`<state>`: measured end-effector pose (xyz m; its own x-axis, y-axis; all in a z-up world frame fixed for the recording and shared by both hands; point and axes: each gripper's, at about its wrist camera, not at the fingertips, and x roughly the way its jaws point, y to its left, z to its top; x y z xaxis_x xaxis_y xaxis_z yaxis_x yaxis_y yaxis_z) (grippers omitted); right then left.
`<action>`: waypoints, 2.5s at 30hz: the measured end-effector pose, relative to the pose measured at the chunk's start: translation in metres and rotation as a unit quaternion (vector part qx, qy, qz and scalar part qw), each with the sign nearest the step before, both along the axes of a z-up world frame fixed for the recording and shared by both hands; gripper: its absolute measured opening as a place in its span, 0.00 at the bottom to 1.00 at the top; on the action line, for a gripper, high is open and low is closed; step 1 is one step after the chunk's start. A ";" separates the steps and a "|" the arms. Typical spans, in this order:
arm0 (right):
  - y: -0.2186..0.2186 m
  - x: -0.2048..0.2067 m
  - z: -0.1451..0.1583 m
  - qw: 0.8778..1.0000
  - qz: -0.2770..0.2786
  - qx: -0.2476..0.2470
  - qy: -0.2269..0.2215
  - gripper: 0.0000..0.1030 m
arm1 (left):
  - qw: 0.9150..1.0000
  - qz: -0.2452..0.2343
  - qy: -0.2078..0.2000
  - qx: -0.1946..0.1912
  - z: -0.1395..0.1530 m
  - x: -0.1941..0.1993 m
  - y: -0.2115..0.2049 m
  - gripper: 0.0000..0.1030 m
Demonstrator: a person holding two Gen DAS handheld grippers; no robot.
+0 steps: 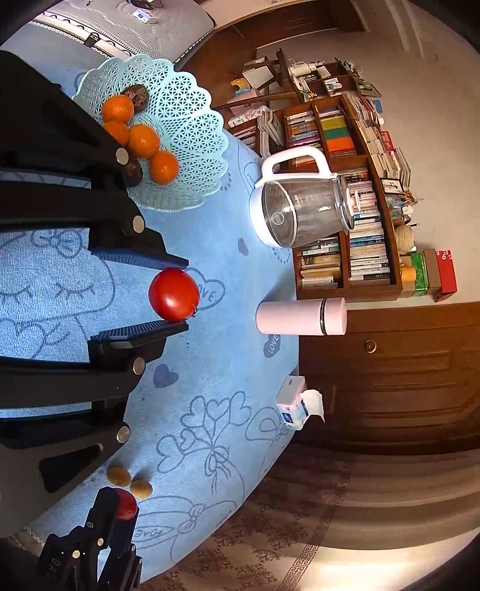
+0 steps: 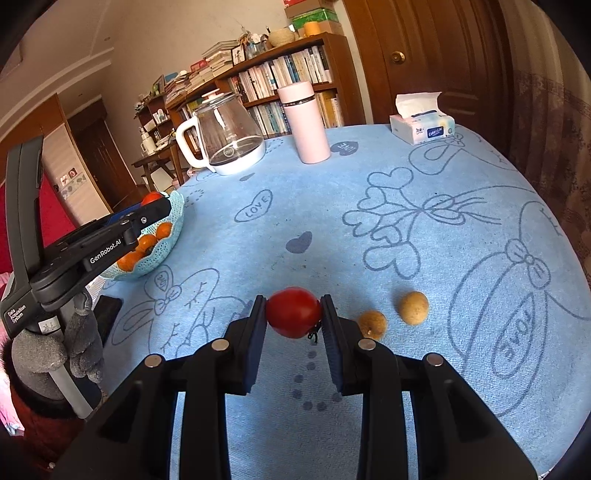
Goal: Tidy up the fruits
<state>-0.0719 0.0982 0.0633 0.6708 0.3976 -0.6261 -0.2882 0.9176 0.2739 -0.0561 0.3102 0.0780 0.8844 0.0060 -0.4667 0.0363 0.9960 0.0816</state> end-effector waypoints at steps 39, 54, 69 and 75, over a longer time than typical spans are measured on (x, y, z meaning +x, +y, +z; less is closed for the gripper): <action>0.017 0.008 0.001 1.000 0.014 0.011 0.002 0.29 | 0.994 -0.027 0.093 -0.049 -0.043 0.035 0.015 0.59; 0.017 0.008 -0.001 1.000 0.017 0.012 0.005 0.29 | 0.988 -0.004 0.153 -0.029 -0.089 0.061 0.025 0.50; 0.016 0.009 0.000 1.000 0.015 0.014 0.003 0.29 | 0.993 0.001 0.114 -0.034 -0.062 0.045 0.029 0.26; 0.017 0.008 0.000 1.000 0.016 0.014 0.004 0.29 | 0.996 0.022 0.074 -0.048 -0.033 0.033 0.048 0.26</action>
